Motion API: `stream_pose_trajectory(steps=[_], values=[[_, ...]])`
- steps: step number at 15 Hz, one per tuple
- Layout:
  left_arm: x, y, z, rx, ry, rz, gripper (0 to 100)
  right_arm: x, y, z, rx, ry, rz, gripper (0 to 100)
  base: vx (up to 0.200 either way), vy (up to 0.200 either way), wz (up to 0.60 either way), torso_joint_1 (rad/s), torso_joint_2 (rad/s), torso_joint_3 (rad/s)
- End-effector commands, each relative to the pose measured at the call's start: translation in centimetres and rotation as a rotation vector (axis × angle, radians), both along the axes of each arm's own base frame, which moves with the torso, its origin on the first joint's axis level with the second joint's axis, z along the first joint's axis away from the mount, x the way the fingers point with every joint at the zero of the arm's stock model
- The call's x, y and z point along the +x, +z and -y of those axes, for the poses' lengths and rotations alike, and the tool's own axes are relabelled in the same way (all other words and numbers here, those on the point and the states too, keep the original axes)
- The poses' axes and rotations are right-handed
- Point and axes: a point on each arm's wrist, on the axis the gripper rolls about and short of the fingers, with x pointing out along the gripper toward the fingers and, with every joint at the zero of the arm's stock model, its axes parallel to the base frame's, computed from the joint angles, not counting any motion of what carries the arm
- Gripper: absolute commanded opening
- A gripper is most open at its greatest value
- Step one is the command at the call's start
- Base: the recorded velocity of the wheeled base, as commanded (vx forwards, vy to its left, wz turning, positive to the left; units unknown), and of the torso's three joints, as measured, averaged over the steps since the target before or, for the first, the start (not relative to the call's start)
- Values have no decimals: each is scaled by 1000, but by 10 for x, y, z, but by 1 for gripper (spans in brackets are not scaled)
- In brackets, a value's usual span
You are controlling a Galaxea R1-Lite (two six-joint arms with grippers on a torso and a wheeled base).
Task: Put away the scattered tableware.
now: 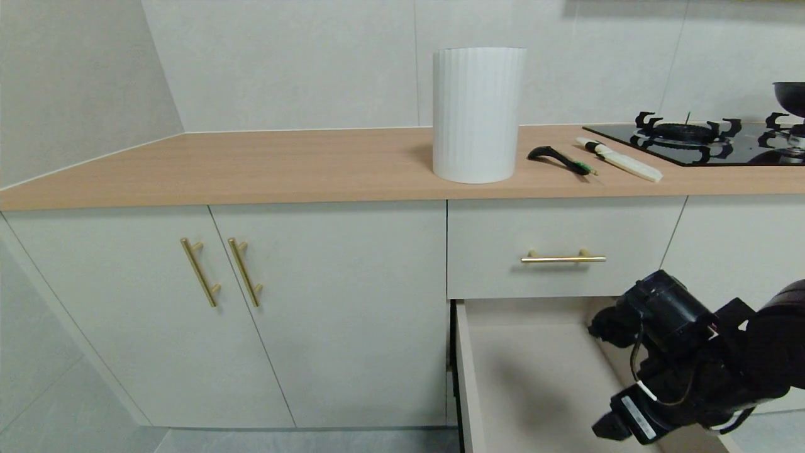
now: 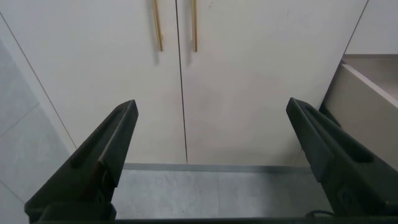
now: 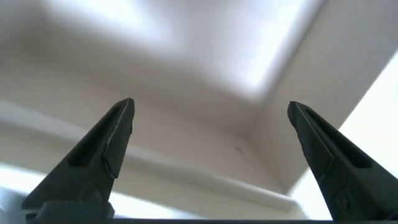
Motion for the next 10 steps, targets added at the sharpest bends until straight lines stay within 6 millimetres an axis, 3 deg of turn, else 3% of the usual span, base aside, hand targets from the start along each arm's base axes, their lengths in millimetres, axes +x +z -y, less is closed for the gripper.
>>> stream_pose_trajectory(steps=[1,5,10], values=[[0,0,0,0,0,0,100,12,20,-3,81,-78,82,100,0,0,0,0,0,0],[0,0,0,0,1,0,100,14,35,2,132,-114,170,100,0,0,0,0,0,0],[0,0,0,0,0,0,100,14,40,2,161,-116,227,100,0,0,0,0,0,0]])
